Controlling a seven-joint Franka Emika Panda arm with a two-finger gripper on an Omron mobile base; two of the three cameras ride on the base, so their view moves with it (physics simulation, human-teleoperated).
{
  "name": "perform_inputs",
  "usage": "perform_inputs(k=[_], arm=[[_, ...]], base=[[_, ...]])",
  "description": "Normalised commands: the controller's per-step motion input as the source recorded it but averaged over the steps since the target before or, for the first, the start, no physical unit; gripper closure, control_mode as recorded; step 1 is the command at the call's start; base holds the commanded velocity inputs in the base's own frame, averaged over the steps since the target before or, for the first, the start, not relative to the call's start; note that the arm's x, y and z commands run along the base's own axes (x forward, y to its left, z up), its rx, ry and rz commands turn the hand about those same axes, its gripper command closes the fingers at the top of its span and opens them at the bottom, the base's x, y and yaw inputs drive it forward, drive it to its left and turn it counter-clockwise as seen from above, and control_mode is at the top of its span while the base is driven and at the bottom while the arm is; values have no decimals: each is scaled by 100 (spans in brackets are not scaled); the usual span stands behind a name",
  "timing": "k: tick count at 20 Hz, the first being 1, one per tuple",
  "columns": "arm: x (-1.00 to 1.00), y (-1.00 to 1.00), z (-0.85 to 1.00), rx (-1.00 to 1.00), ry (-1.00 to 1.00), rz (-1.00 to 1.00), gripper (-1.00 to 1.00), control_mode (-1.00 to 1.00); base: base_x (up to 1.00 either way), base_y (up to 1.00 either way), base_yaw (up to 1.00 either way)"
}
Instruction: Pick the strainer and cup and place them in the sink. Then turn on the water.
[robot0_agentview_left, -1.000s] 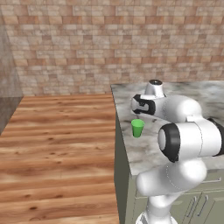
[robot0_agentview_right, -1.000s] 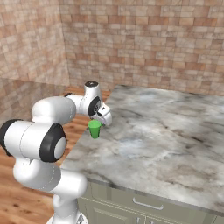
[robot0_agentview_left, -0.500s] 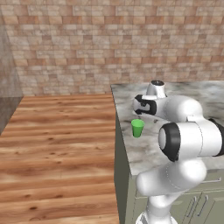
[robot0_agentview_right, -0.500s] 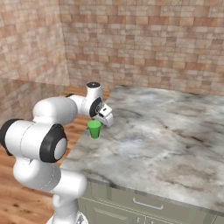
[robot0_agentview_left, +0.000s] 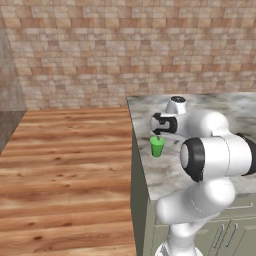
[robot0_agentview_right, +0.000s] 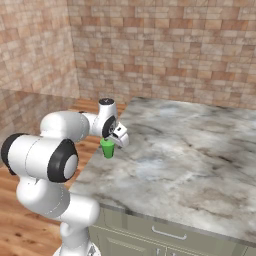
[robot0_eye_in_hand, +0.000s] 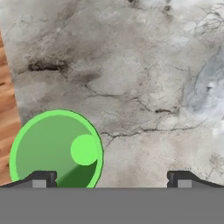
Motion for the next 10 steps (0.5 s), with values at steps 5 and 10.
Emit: perform_inputs(k=[5, 10], arm=[[0, 2, -11, 0, 0, 0, -100, -100], [0, 0, -1, 0, 0, 0, -100, -100]], base=[[0, 0, 0], [0, 0, 0]])
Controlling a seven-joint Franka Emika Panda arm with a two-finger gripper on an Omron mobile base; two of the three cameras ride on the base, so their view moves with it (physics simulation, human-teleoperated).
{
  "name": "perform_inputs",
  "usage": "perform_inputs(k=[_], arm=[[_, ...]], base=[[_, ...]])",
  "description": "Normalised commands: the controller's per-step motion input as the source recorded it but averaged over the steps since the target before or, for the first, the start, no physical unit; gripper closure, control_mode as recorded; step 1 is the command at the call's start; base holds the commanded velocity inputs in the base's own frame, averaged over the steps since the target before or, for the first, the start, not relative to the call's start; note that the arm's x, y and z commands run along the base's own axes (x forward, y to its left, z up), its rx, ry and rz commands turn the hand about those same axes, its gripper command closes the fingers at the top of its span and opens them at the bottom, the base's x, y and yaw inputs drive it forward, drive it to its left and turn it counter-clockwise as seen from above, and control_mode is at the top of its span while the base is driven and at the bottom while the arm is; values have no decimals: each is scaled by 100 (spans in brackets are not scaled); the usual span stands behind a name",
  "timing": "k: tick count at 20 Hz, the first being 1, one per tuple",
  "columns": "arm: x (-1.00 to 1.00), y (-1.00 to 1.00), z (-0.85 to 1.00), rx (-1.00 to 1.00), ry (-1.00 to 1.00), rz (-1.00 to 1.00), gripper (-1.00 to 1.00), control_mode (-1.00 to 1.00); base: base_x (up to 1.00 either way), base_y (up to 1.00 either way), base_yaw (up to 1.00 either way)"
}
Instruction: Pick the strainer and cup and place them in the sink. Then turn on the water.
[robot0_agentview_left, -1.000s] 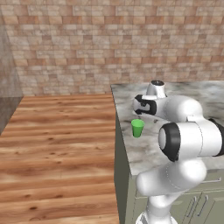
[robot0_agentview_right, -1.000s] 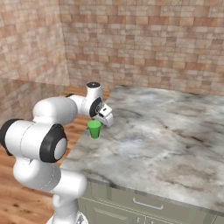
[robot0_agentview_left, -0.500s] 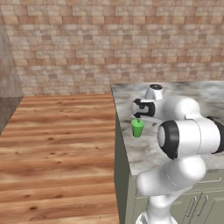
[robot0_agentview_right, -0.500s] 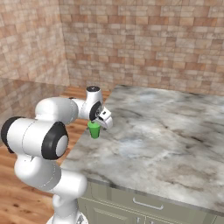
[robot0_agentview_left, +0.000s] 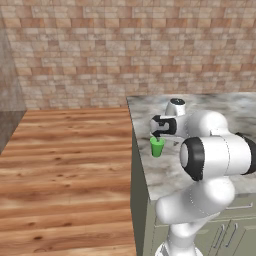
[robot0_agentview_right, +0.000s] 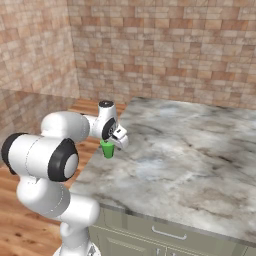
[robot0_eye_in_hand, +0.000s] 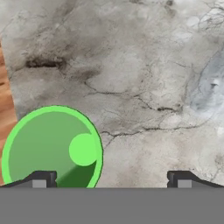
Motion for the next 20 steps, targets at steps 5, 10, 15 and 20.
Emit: perform_inputs(k=[5, 10, 15, 20], arm=[[13, 0, 0, 0, 0, 0, -100, -100], [29, 0, 0, 0, 0, -1, -100, -100], [15, 0, -3, 0, 0, -1, -100, -100], [0, 0, -6, 0, 2, 0, -100, -100]], base=[[0, 0, 0], [0, 0, 0], [0, 0, 0], [0, 0, 0]])
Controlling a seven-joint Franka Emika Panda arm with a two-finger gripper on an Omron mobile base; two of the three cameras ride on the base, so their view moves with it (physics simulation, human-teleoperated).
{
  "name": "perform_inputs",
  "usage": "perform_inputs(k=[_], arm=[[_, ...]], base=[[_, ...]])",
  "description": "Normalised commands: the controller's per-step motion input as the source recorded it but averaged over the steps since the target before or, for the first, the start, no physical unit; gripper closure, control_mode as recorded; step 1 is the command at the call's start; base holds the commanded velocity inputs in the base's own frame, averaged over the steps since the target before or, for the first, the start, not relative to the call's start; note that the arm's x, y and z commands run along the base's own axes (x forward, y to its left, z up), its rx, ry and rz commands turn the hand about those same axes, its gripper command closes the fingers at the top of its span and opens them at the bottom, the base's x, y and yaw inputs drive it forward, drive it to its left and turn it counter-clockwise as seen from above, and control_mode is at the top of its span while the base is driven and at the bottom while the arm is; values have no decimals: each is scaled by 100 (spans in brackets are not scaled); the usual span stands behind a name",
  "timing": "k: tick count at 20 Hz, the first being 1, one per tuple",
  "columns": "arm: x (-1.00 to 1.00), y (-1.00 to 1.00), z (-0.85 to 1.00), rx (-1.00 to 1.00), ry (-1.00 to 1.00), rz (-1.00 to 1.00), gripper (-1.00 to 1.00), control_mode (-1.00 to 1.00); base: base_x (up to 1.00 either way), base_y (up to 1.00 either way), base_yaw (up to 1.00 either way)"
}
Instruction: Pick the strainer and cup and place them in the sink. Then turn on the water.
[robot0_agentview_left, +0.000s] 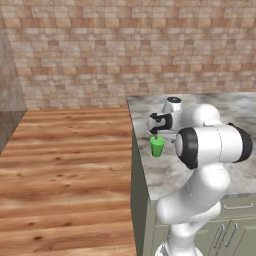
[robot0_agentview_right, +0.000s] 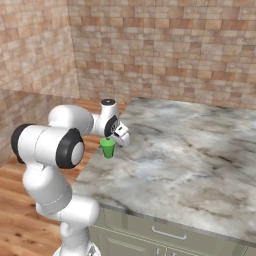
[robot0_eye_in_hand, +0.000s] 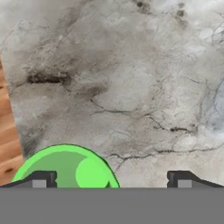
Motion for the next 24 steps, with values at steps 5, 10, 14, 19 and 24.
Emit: perform_inputs(k=[5, 10, 14, 19, 24], arm=[[0, 0, -11, 0, 2, 0, -100, -100], [0, 0, -17, 0, 1, 0, -100, -100], [0, 0, -15, 0, 0, 0, -100, -100], [0, 0, -16, 0, 0, 0, -100, -100], [0, 0, -10, 0, 0, 0, -100, -100]], base=[[0, 0, 0], [0, 0, 0], [0, 0, 0], [0, 0, 0], [0, 0, 0]])
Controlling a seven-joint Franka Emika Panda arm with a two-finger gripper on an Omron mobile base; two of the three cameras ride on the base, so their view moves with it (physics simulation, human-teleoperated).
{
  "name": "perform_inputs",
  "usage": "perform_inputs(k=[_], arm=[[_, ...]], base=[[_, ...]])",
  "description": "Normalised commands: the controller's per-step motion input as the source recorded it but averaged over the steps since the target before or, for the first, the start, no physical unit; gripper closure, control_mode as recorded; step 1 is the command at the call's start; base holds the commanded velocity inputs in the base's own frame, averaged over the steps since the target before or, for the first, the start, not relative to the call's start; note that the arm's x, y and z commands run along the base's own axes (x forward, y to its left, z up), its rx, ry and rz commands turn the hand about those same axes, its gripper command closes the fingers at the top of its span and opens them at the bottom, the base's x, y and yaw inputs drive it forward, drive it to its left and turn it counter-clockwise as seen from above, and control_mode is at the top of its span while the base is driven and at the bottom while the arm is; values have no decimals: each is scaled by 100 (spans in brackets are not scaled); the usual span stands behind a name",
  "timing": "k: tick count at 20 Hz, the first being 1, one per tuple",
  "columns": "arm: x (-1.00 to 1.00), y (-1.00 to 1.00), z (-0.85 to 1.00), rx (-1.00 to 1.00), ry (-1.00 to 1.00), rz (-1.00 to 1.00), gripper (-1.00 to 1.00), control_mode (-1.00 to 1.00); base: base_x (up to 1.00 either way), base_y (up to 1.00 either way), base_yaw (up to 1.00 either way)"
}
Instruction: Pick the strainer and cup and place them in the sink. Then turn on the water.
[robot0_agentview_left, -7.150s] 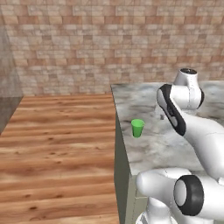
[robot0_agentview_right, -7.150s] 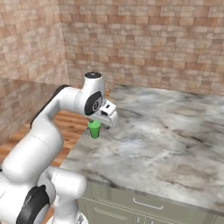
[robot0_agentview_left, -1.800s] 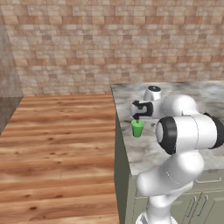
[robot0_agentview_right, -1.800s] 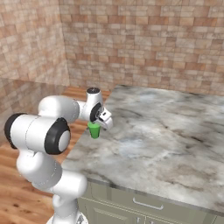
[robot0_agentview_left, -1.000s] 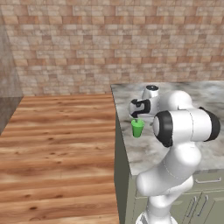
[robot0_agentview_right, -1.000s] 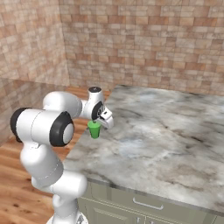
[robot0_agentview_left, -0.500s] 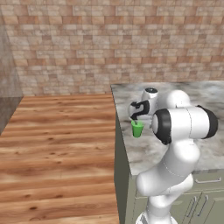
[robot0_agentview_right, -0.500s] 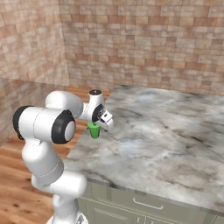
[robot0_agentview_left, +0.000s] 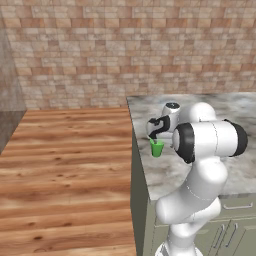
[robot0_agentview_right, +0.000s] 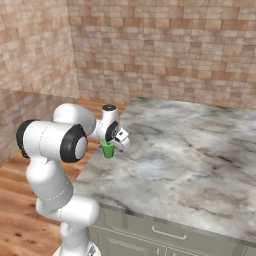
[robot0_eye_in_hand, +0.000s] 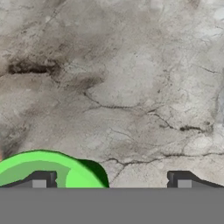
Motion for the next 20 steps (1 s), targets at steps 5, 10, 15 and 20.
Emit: perform_inputs(k=[5, 10, 15, 20], arm=[[0, 0, 0, 0, 0, 0, -100, -100], [0, 0, 0, 0, 0, 0, 100, -100], [0, 0, 0, 0, 0, 0, 100, -100], [0, 0, 0, 0, 0, 0, 100, -100]], base=[[0, 0, 0], [0, 0, 0], [0, 0, 0], [0, 0, 0]])
